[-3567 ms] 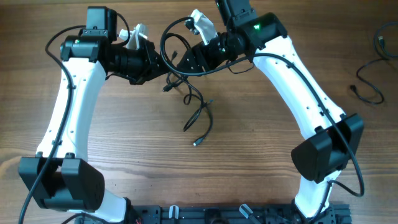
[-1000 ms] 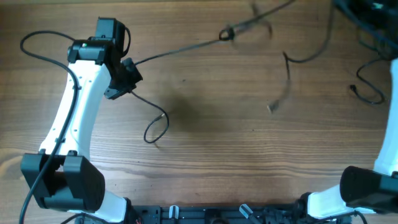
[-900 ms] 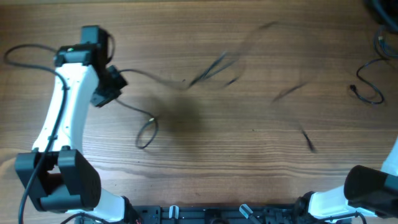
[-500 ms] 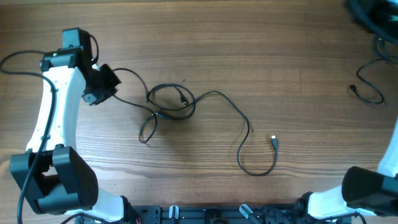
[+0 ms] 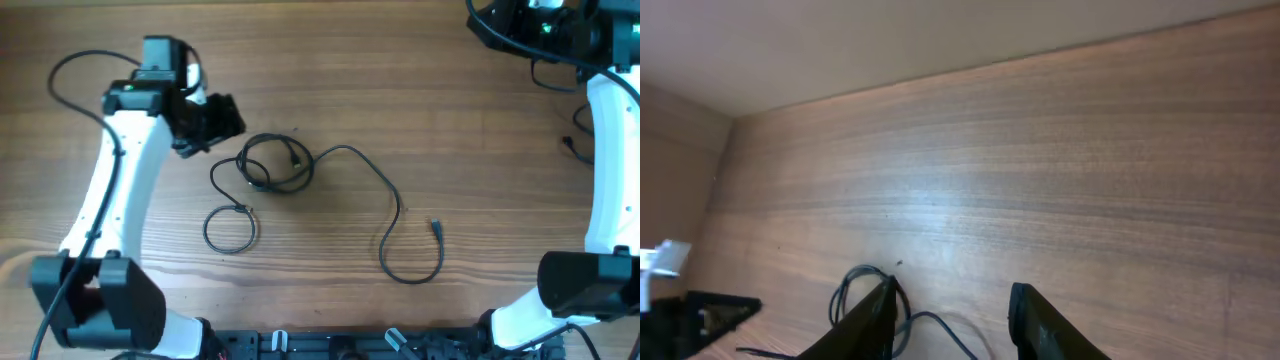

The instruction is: Untangle cables

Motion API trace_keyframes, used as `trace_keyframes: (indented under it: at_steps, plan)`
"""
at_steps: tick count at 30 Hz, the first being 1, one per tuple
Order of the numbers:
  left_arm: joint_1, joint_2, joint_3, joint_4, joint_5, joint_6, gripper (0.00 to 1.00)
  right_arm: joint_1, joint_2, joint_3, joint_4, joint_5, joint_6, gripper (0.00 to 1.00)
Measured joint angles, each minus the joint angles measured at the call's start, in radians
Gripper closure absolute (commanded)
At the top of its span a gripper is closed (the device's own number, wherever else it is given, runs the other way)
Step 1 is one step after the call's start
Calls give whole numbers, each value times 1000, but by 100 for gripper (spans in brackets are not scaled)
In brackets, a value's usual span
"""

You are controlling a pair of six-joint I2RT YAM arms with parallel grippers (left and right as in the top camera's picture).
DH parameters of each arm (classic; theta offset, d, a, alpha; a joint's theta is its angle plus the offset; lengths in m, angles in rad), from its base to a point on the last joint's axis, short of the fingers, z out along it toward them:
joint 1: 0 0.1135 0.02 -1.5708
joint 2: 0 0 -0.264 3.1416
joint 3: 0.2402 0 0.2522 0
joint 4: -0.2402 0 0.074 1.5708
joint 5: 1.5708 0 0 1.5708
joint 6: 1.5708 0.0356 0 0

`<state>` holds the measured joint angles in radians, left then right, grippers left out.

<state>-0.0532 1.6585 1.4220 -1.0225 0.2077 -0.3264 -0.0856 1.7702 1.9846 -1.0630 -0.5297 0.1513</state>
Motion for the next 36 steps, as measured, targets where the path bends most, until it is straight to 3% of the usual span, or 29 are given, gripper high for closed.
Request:
trace_keyframes:
  at_steps: [4,7,13,17,24,31,33,36]
  plan:
    - [-56,141,-2,3,-2,15,49,0,0,0,-15,0,0,61]
    - [-56,199,-12,-59,-47,5,59,0,0,0,-19,0,0,61]
    - [-56,216,-79,-4,-114,-137,62,0,0,0,-21,0,0,61]
    - [-56,224,-206,197,-112,-174,73,0,0,0,-22,0,0,61]
    - [-56,225,-234,246,-105,-222,92,0,0,0,-24,0,0,61]
    - [-56,225,-234,265,-106,-230,91,0,0,0,-27,0,0,61]
    - [-57,225,-248,276,-106,-233,96,0,0,0,-31,0,0,61]
    - [-63,225,-278,303,-106,-245,96,0,0,0,-33,0,0,61]
